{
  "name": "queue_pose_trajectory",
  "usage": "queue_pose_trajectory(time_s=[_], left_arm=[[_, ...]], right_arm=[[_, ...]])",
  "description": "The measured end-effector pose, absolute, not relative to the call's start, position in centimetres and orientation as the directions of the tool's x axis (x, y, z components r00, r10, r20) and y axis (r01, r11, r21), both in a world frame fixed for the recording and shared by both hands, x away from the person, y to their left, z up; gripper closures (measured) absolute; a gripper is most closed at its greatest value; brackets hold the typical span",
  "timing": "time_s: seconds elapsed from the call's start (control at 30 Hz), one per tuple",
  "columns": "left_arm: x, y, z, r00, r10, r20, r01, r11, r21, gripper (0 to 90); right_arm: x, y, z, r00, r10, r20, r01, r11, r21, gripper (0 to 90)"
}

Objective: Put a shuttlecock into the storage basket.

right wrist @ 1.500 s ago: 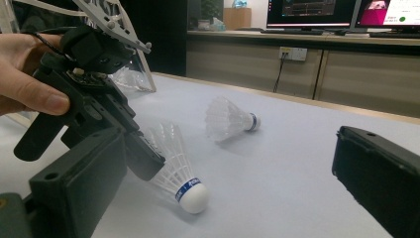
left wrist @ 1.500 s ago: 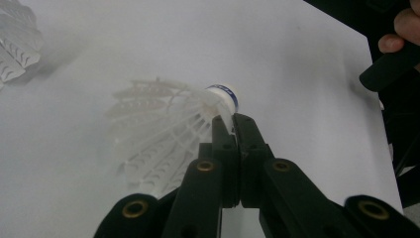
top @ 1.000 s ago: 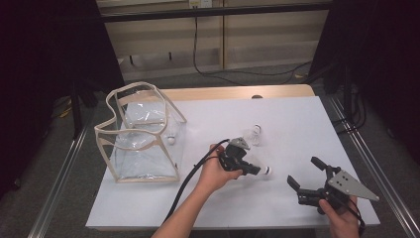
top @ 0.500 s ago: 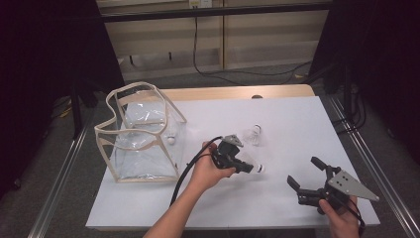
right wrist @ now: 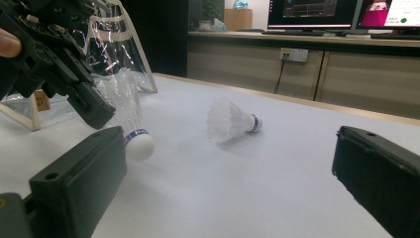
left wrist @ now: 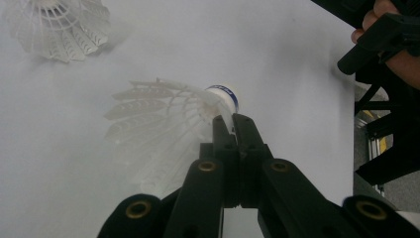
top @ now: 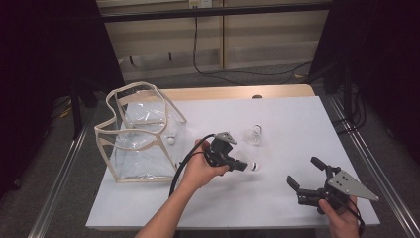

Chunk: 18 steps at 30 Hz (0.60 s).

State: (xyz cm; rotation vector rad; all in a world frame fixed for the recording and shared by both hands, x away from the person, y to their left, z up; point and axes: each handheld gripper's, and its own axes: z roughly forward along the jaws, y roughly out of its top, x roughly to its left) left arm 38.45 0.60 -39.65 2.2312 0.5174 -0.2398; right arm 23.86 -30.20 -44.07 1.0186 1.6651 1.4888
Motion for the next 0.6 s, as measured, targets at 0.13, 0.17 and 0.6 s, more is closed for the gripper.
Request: queue_pose_trajectory(time_s=[0.13, 0.17, 0.6], left_arm=[[38.6, 1.1, -39.3, 0.891, 0.299, -0.342, 0.454, -0.578, 0.678, 90.0], [38.6, 1.2, -39.2, 0.891, 0.301, -0.339, 0.454, -0.581, 0.676, 90.0], [38.6, 2.1, -37.8, 0.891, 0.329, -0.314, 0.454, -0.599, 0.659, 90.0]], right_arm=[[23.9, -30.2, -44.1, -0.468, 0.884, 0.016, 0.114, 0.043, 0.993, 0.2], [23.9, -30.2, -44.1, -0.468, 0.884, 0.017, 0.115, 0.041, 0.993, 0.2], [23.9, -30.2, -44.1, -0.47, 0.883, 0.016, 0.114, 0.043, 0.993, 0.2]])
